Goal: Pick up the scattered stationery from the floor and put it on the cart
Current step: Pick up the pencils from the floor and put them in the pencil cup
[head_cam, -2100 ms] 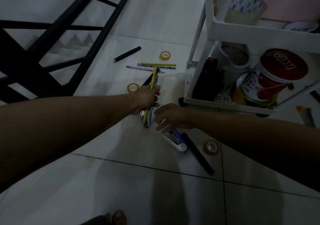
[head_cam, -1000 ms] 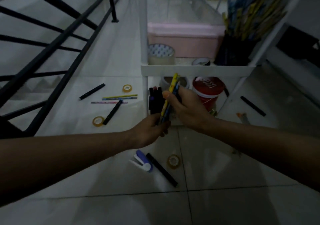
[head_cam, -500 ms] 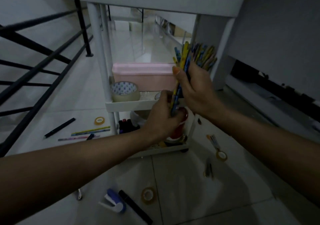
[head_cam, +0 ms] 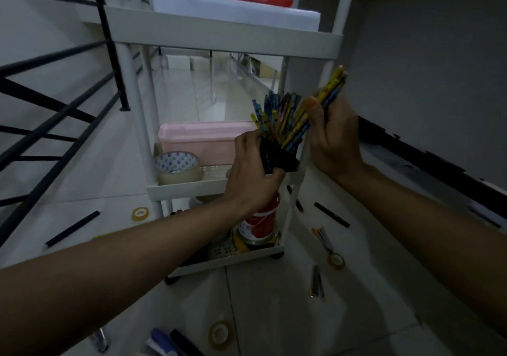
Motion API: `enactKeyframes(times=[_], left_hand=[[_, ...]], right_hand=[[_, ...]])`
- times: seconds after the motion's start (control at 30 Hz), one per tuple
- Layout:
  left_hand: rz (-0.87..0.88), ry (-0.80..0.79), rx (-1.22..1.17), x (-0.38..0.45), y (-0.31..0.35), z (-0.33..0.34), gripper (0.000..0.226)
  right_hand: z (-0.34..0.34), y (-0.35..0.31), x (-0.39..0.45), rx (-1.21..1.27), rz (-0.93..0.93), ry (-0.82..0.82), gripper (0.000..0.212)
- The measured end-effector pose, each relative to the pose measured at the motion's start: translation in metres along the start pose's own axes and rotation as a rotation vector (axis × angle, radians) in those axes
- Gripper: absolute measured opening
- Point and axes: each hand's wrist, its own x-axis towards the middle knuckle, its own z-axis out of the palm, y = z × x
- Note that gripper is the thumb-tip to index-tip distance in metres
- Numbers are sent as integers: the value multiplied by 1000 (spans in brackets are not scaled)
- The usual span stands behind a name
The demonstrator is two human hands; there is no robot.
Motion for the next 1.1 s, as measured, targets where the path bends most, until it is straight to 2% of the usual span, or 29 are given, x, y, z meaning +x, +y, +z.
enactKeyframes(times=[0.2, 0.37, 0.5, 0.77, 0.9, 1.03, 1.1], left_hand=[[67, -7, 52, 7, -1, 11, 82], [71, -17, -14, 5, -2, 14, 80], [68, 14, -61, 5, -1, 12, 72], [42, -3, -133, 13, -5, 10, 60], [82, 4, -128, 20, -2, 7, 53], [103, 3, -108, 22, 2, 5, 49], [111, -1, -88, 22, 3, 5, 50]], right_hand=[[11, 1, 10, -41, -10, 43, 27], [24, 7, 10, -125, 15, -46, 26], [30, 15, 10, -345, 8, -117, 34], [32, 11, 20, -651, 43, -128, 43], [32, 9, 33, -611, 121, -194, 38], [29, 7, 45, -366, 195, -227, 37], [28, 7, 52, -329, 218, -258, 39]])
